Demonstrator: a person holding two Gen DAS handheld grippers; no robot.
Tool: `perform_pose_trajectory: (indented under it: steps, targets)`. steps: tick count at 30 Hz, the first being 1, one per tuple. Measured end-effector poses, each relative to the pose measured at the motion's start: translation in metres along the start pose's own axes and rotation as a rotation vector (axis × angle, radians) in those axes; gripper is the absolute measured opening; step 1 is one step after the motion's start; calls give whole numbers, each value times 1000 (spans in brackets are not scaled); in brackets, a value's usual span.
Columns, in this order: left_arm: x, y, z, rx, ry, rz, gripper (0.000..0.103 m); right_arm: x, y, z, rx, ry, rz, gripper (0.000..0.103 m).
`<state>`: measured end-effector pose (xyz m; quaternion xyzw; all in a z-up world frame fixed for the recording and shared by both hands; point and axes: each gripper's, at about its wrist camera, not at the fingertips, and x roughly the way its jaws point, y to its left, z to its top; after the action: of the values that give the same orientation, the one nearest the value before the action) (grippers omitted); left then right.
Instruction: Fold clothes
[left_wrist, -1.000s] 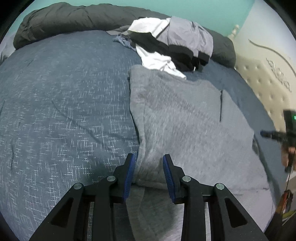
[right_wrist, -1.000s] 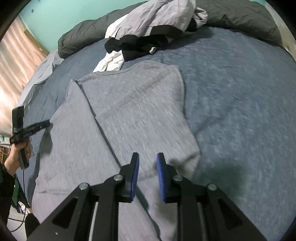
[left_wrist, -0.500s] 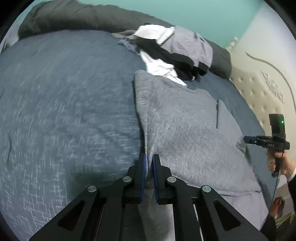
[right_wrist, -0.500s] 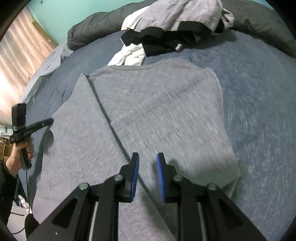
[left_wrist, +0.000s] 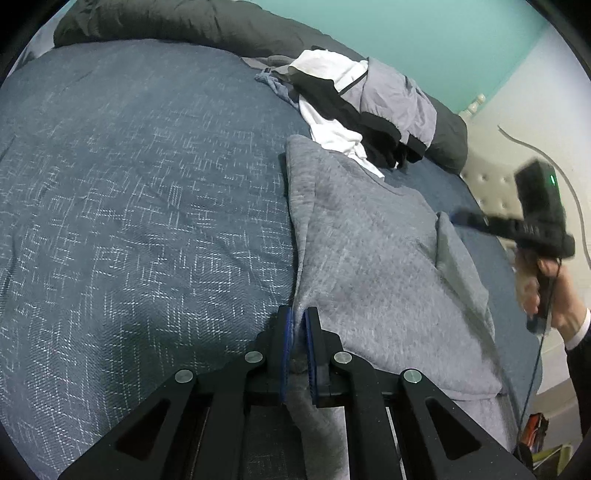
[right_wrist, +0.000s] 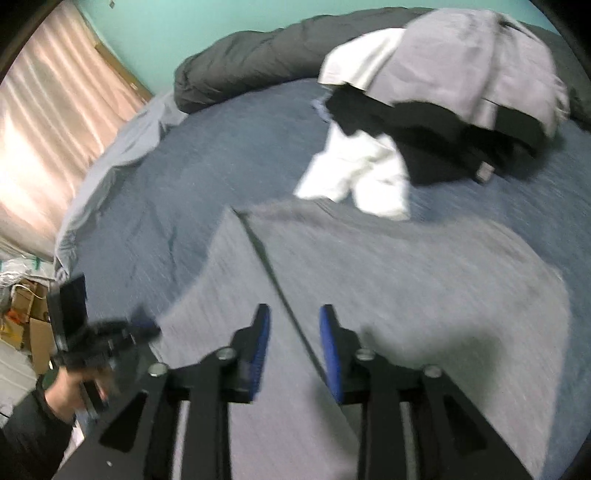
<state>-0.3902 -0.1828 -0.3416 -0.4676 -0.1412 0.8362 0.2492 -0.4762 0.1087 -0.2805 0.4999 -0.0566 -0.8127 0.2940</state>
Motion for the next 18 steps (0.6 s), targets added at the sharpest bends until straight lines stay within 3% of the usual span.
perform_pose_trajectory:
  steps: [7, 15, 16, 17, 18]
  targets:
    - [0, -1, 0, 16, 6, 0, 8, 66, 23, 39, 0, 41, 25, 37]
    - [-3, -6, 0, 54, 2, 1, 8, 114, 46, 67, -41, 70, 38, 36]
    - [-3, -6, -1, 54, 0, 0, 8, 117, 47, 67, -42, 75, 54, 32]
    - [-3, -6, -1, 53, -2, -2, 8, 119, 48, 67, -44, 75, 67, 17]
    - [-3, -6, -2, 54, -3, -3, 8, 121, 49, 67, -43, 74, 81, 12]
